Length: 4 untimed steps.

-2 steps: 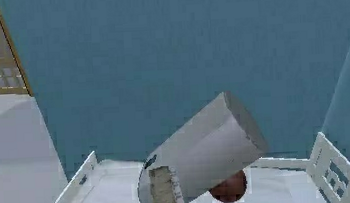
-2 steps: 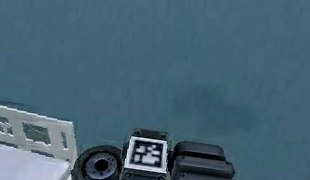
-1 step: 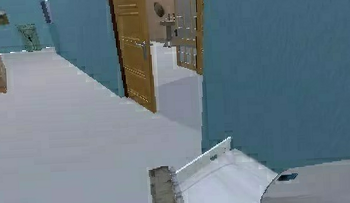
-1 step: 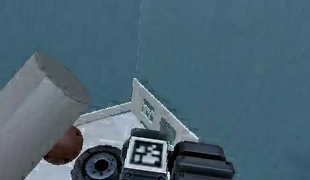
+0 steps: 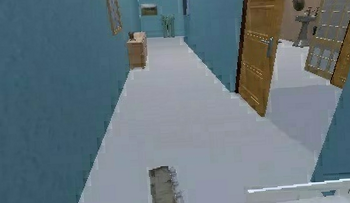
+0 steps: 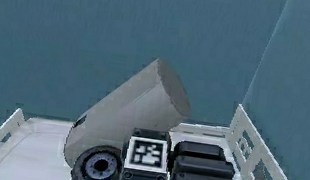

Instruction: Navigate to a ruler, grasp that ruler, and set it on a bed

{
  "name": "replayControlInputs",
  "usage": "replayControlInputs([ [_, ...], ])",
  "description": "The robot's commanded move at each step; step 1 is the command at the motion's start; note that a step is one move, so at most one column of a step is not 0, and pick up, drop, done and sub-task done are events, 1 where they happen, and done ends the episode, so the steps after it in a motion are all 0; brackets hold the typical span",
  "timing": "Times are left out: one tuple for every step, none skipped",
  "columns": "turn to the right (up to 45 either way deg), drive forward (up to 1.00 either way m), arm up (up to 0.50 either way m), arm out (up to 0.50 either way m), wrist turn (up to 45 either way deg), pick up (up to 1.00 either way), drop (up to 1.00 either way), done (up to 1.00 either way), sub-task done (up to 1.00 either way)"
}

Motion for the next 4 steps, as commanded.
replayControlInputs([
  [0.0, 0.0, 0.0, 0.42, 0.0, 0.0, 0.0, 0.0, 0.0],
  [0.0, 0.0, 0.0, 0.0, 45.0, 0.0, 0.0, 0.0, 0.0],
  [0.0, 0.0, 0.0, 0.0, 45.0, 0.0, 0.0, 0.0, 0.0],
  [0.0, 0.0, 0.0, 0.0, 33.0, 0.0, 0.0, 0.0, 0.0],
])
